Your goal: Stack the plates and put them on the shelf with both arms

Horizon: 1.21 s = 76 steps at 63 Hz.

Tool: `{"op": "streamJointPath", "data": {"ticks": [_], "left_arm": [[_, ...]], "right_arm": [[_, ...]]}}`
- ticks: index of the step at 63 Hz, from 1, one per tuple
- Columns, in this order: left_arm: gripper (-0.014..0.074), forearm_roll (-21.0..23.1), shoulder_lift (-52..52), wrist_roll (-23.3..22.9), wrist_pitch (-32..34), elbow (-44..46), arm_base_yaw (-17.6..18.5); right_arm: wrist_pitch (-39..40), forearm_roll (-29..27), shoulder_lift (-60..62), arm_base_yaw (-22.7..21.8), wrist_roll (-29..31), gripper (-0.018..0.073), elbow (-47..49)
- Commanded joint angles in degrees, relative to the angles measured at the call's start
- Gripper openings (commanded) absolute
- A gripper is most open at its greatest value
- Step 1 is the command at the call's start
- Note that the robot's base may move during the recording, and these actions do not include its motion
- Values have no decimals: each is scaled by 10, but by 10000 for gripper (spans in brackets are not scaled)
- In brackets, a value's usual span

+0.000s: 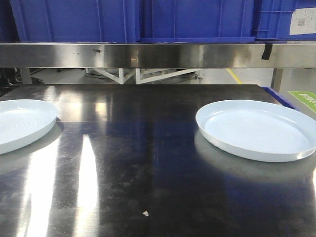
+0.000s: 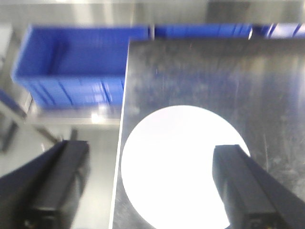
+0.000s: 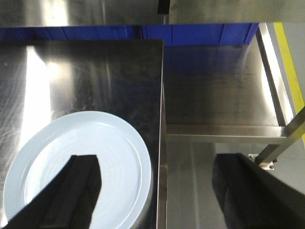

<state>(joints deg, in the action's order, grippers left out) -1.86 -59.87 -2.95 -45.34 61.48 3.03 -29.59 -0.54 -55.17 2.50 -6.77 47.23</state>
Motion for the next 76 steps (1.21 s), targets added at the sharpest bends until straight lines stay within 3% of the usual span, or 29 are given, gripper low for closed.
{"op": "streamJointPath", "data": {"ticks": [1, 51, 76], "left_arm": [[604, -2, -24, -19, 37, 19, 1], [582, -34, -250, -36, 105, 19, 1], [582, -29, -294, -36, 130, 19, -55]], "right_arm": [[30, -1, 5, -5, 3, 607, 21], [29, -1, 5, -5, 3, 605, 21], [36, -1, 4, -5, 3, 605, 21]]}}
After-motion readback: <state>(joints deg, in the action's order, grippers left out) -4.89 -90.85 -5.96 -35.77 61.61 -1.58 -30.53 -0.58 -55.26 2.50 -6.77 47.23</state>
